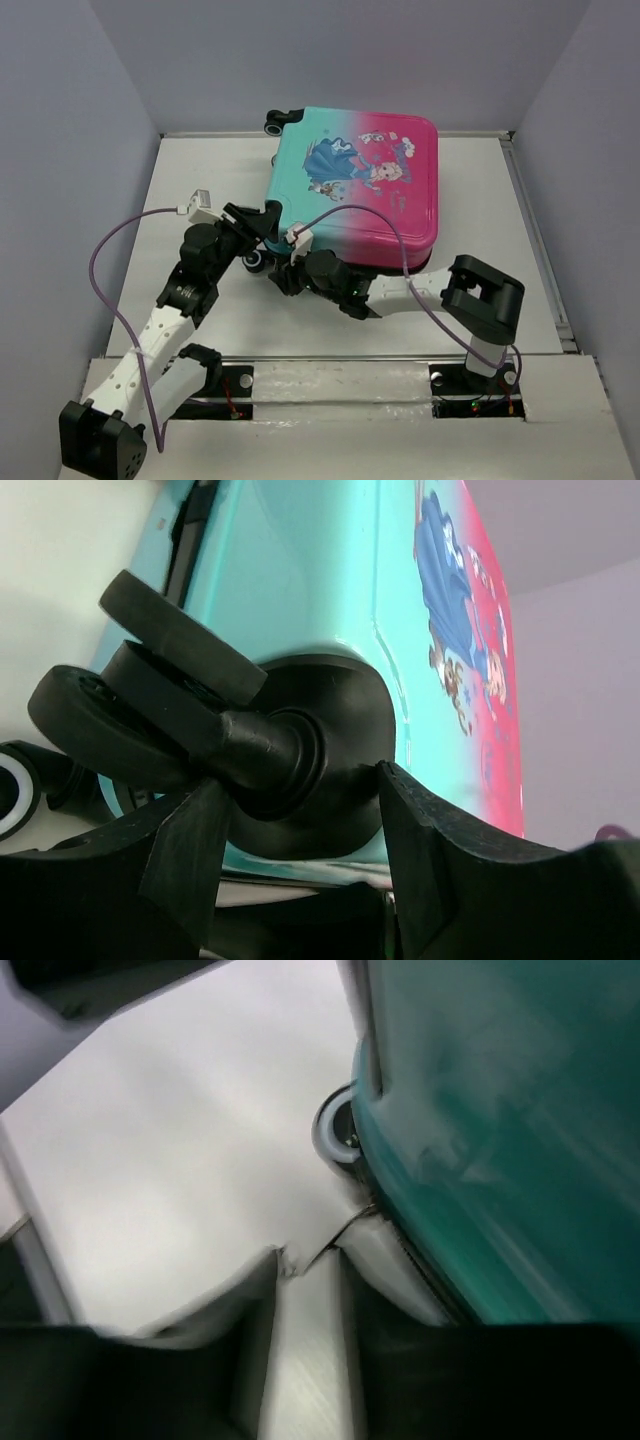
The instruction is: Pack the luggage
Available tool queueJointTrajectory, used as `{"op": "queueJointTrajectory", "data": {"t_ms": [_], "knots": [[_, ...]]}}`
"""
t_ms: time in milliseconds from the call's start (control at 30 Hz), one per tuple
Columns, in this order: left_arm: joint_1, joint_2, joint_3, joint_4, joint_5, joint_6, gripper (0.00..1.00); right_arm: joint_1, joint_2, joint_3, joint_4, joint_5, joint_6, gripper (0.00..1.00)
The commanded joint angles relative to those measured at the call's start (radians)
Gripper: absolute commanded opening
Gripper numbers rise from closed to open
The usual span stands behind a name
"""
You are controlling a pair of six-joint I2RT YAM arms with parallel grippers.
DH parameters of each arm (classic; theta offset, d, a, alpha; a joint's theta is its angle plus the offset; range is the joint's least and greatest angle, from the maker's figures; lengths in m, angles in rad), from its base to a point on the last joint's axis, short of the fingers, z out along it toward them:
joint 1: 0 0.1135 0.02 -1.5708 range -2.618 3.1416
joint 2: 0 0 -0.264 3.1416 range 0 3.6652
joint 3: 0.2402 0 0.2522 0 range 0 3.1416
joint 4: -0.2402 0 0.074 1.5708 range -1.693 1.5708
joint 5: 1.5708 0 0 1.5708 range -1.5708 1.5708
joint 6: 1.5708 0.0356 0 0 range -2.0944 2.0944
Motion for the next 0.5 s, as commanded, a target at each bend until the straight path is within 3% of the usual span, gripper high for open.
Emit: {"op": "queueJointTrajectory", "data": {"t_ms": [0,33,100,167,267,367,400,467], "knots": [[-0.062,-0.099,0.044,-0.026,0.132,0.129,0.06,0.077,-0.181,-0.103,-0.123,-0.196,0.147,0.61],[-0.062,-0.107,0.043,-0.050,0.087,0.143,0.06,0.077,-0.229,-0.103,-0.198,-0.204,0.147,0.85],[-0.061,-0.122,0.032,-0.052,0.060,0.169,0.06,0.077,-0.318,-0.083,-0.427,-0.225,0.136,0.98],[-0.061,-0.136,0.017,-0.052,0.029,0.191,0.06,0.077,-0.471,-0.095,-0.542,-0.186,0.125,1.00],[-0.062,-0.159,-0.003,-0.048,0.012,0.211,0.06,0.054,-0.675,-0.089,-0.654,-0.005,0.112,1.00],[-0.062,-0.171,-0.016,-0.051,0.025,0.225,0.06,-0.117,-0.811,-0.060,-0.740,0.114,0.089,1.00],[-0.062,-0.176,-0.019,-0.052,0.029,0.231,0.06,-0.262,-0.830,-0.050,-0.766,0.120,0.082,1.00],[-0.064,-0.182,-0.029,-0.054,0.045,0.240,0.06,-0.410,-0.856,-0.022,-0.780,0.118,0.063,1.00]]}}
